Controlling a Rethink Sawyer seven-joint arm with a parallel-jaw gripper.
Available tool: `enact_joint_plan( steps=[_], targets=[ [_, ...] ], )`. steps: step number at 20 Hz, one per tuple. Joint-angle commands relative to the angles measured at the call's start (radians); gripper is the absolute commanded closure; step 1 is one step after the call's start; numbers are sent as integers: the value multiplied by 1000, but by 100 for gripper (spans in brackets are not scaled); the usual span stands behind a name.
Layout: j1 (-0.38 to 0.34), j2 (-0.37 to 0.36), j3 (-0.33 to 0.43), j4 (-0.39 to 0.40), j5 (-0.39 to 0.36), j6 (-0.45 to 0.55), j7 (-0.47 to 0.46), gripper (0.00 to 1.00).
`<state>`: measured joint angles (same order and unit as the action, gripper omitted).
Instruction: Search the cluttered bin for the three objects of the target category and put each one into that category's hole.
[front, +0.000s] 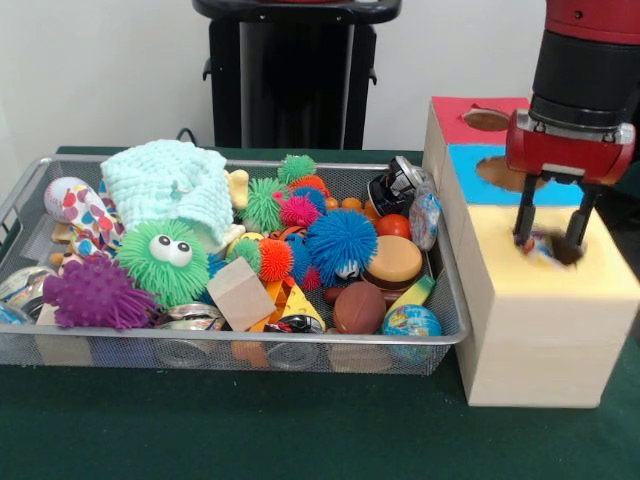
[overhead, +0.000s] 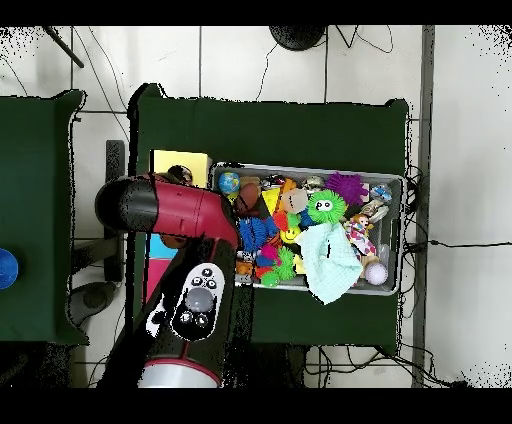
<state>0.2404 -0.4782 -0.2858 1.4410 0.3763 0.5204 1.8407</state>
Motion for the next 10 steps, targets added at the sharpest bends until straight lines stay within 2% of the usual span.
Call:
enact_joint_plan(
  steps=[1,7,10],
  targets=[
    [-18,-96,-69,39,-60,358,184,0],
    [-40,-149,-91,-4,-85,453,154,0],
    [-67,-147,-66,-18,-78,438,128,0]
  ],
)
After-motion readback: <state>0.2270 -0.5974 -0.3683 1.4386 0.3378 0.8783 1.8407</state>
